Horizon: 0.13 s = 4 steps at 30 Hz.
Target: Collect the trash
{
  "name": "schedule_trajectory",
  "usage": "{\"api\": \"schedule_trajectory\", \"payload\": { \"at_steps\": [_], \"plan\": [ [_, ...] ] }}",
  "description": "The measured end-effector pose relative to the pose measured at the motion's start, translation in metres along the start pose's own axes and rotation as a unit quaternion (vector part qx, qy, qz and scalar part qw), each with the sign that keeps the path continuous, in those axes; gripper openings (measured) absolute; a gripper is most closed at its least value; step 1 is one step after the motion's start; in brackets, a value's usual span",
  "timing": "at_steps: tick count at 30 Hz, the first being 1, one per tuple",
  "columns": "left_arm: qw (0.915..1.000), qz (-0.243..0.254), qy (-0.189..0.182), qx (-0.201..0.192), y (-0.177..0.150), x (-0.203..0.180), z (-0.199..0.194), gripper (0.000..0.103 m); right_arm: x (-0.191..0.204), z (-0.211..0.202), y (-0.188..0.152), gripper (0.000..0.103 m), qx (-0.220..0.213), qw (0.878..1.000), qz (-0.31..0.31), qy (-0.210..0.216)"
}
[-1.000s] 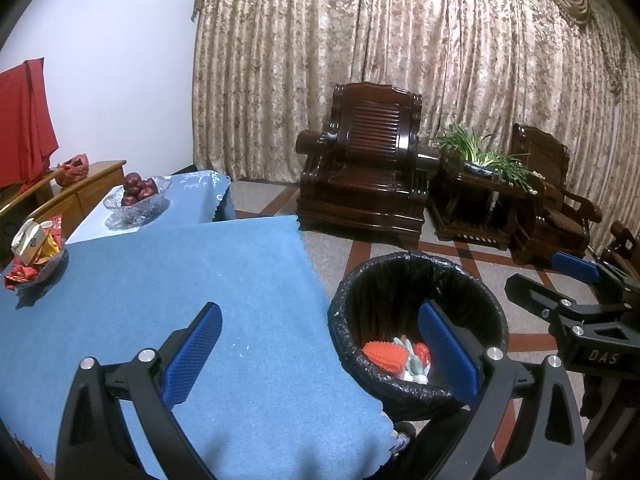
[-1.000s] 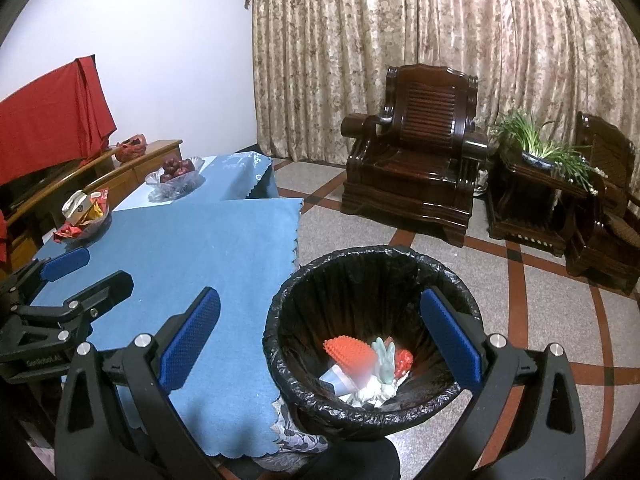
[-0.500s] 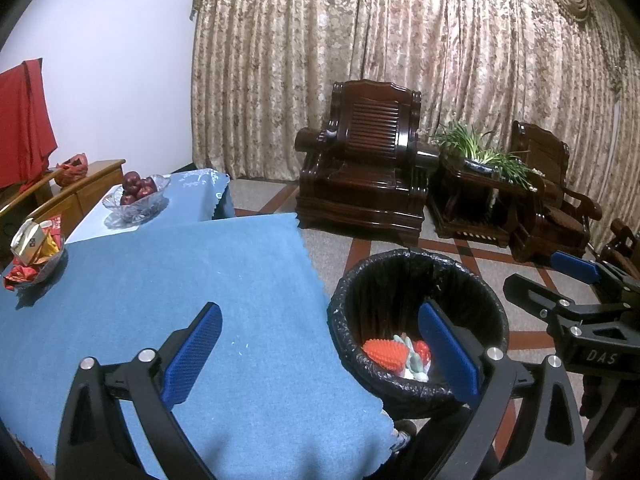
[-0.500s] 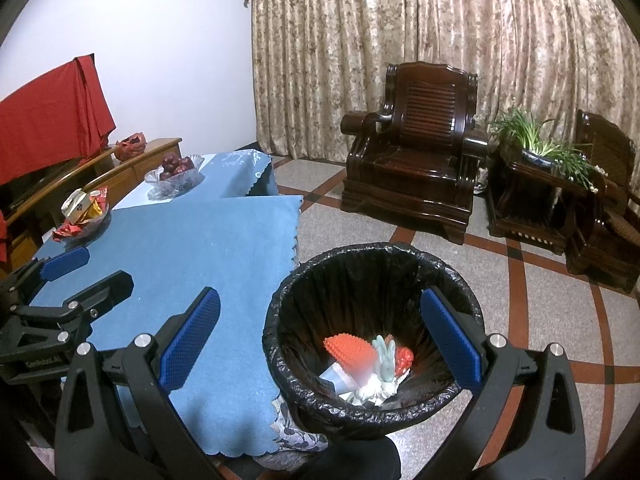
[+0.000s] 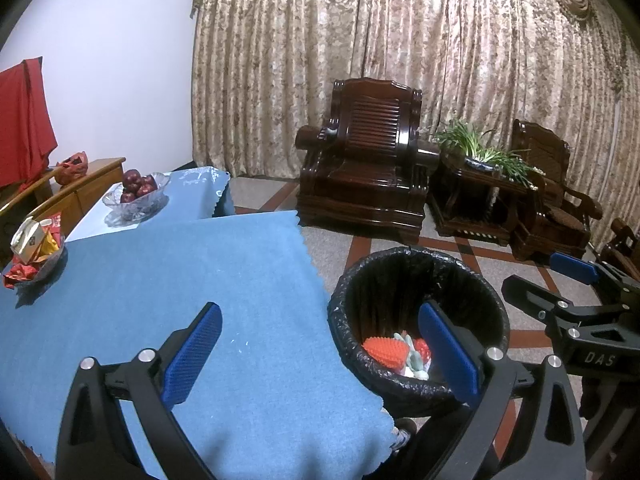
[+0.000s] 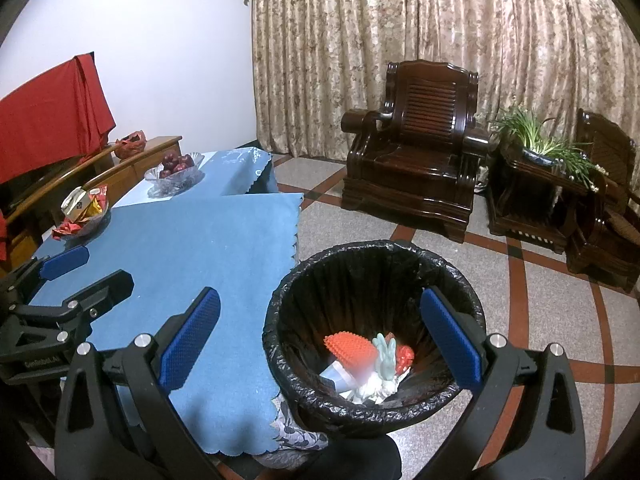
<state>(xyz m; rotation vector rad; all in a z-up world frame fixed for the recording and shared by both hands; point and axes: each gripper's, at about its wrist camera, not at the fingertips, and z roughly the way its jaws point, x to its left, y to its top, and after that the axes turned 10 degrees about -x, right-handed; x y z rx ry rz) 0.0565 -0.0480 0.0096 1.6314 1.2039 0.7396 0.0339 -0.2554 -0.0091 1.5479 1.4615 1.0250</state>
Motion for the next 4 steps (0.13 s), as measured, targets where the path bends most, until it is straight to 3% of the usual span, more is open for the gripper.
{"api": "schedule_trajectory", "payload": {
  "at_steps": [4],
  "plan": [
    [1.0000, 0.000, 0.000, 0.000, -0.0011, 0.0011, -0.0010, 0.097, 0.0004, 0.0003, 0.0006, 0.098, 0.000, 1.000, 0.000, 0.000]
  ]
}}
